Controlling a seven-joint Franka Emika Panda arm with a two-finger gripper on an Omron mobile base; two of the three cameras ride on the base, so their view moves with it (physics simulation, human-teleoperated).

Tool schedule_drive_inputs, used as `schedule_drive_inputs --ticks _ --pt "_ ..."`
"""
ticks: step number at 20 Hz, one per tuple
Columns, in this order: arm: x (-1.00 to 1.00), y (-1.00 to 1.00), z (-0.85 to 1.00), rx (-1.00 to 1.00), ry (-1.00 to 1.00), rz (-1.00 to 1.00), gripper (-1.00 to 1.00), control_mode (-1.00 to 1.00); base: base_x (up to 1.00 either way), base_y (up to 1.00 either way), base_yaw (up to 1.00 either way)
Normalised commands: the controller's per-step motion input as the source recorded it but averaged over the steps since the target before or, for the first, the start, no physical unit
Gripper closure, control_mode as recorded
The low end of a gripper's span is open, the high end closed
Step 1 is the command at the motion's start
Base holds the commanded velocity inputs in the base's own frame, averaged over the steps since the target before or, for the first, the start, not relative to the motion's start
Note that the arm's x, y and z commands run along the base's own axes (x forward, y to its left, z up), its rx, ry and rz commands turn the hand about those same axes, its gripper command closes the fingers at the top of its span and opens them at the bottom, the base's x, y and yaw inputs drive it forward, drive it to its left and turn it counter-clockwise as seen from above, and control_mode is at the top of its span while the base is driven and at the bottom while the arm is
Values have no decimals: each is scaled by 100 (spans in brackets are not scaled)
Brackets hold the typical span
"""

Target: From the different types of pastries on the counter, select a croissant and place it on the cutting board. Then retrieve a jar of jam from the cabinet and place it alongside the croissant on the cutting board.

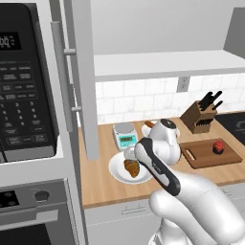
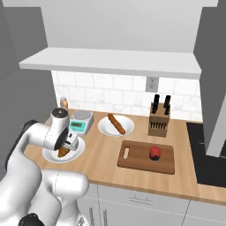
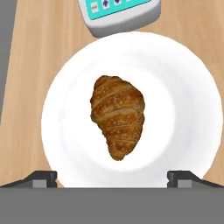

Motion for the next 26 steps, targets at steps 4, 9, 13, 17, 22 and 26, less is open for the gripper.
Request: schedule_drive_inputs --ticks 4,9,13,17,22,26 --pt "1 8 -2 0 -2 0 -100 -100 0 0 0" --pt "42 0 -56 -8 10 0 -100 -100 0 0 0" --pt "25 0 -25 -7 1 0 -100 -100 0 0 0" --pt "0 0 -27 0 0 0 -100 -100 0 0 0" --pt "0 0 -36 0 0 0 -100 -100 0 0 0" --pt "3 0 -9 1 0 0 -100 -100 0 0 0"
